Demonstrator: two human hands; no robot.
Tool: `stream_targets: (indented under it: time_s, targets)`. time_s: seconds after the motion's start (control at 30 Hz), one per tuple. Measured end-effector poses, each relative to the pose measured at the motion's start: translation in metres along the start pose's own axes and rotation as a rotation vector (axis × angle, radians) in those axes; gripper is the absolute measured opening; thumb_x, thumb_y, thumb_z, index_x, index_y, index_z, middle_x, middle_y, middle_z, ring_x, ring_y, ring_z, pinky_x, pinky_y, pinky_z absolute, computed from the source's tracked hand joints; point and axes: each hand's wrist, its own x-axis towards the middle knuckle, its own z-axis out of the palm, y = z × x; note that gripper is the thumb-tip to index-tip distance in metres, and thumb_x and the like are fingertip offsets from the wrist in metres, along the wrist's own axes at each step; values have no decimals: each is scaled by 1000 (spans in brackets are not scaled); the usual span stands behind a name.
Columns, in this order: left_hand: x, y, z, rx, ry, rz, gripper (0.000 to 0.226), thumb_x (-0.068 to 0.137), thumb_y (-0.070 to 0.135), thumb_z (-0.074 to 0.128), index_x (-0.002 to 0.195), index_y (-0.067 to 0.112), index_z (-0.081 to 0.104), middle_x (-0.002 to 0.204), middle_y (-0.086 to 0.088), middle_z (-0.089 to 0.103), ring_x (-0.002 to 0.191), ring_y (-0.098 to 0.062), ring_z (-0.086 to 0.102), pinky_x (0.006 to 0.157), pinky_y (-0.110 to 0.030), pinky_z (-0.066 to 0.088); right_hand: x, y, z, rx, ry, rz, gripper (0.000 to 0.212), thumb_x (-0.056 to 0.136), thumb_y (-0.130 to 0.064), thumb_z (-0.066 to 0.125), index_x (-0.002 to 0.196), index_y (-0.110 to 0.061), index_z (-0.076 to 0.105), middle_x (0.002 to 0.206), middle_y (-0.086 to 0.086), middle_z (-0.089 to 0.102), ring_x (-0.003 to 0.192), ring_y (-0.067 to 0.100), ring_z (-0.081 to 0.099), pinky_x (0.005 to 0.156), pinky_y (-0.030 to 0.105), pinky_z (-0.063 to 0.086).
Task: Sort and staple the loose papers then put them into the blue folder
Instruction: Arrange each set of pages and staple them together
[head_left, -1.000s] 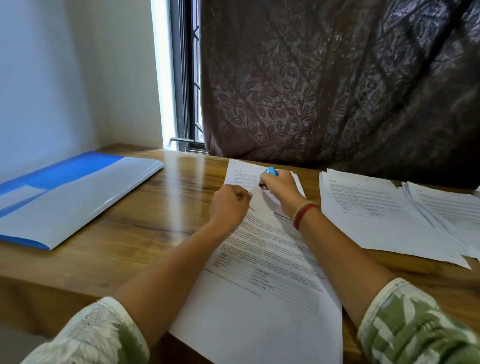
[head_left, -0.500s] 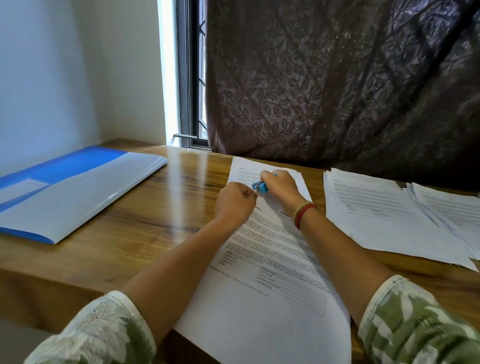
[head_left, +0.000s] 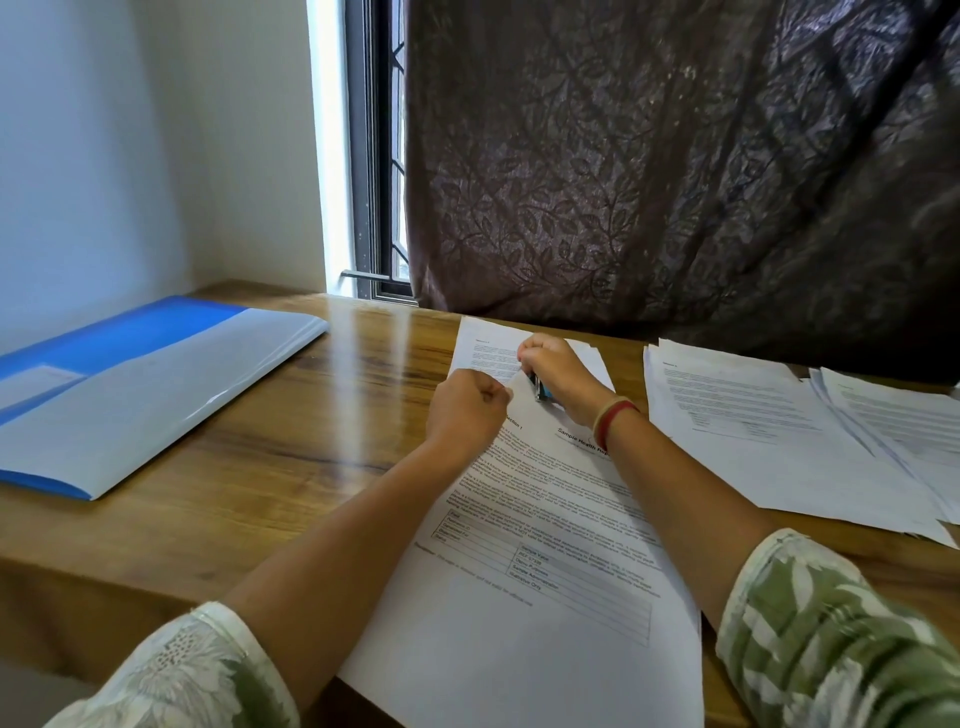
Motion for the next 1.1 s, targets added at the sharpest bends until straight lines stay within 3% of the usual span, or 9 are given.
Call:
stream_targets:
  time_s: [0.17,0.3,0.43,0.6,0.8,0.93,1.1]
  targets:
    - [3,-2,-1,-4,-32,-2,21,96,23,60,91,9,76,89,-4,74,79,-18,69,73,-33,59,3,-3,7,68,41,18,14,93,-9,38,85,-15,48,77,1,46,69,11,42,61,25,36]
    - [7,-5,-1,-14,-40,-20,19,95,19,62,86,9,75,86,-4,72,76,-14,67,59,-19,49,3,-4,10,104,49,35,12,96,-9,37,89,-14,46,77,1,44,67,10,41,56,20,34]
    - [7,-5,-1,-22,-55,-34,19,94,18,62,84,9,75,78,0,70,73,-12,66,58,-18,46,7,-5,16,82,88,48,15,93,-9,39,82,-19,45,78,1,46,69,11,45,60,22,37]
    - [8,-4,-2,-40,-66,-53,18,95,18,61,87,9,75,79,0,70,67,-7,64,50,-13,42,10,-5,17,1,78,12,9,93,-15,39,90,-15,48,77,-1,47,71,11,46,60,24,37]
    - [8,-4,-2,-39,-61,-49,18,95,17,61,87,8,75,81,-2,70,67,-8,63,51,-17,42,15,-4,19,-222,93,-91,24,94,-25,40,70,-20,43,69,-3,47,68,13,46,69,34,38]
    - [8,-3,-2,-42,-63,-58,17,95,16,61,89,9,75,80,0,67,65,-5,60,50,-15,40,18,-9,20,-219,70,-11,32,99,-28,29,72,-22,46,76,0,51,71,13,47,81,36,41]
    - [8,-3,-1,-49,-59,-68,16,95,16,61,89,9,74,82,-1,67,64,-5,60,47,-12,39,23,-9,23,-141,82,111,39,103,-31,22,75,-19,46,76,2,49,70,13,46,80,32,40]
